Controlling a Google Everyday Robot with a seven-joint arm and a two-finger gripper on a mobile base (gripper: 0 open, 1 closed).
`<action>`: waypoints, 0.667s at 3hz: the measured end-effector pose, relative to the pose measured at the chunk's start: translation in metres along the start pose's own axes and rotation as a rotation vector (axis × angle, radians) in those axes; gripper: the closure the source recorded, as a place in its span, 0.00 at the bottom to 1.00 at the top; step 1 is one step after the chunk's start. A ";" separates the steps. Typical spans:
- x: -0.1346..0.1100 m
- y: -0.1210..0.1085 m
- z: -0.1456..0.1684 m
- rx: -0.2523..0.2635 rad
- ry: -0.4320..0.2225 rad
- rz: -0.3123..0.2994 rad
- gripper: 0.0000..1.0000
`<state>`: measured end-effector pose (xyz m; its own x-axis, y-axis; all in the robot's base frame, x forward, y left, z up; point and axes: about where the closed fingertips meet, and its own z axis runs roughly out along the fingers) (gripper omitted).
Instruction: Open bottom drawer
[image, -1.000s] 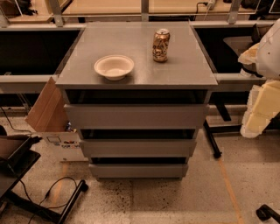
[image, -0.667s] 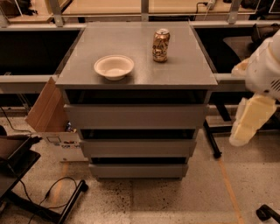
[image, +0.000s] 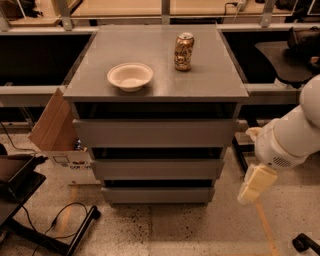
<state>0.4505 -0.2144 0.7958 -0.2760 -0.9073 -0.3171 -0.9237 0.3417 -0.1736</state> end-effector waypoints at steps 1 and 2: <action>0.014 -0.003 0.060 0.004 -0.040 0.016 0.00; 0.021 -0.007 0.118 -0.001 -0.070 0.015 0.00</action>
Offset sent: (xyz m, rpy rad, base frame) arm 0.0468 0.0134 -0.1731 0.0911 -0.0135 0.0122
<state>0.4826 -0.2067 0.6805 -0.2709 -0.8828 -0.3837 -0.9198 0.3549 -0.1672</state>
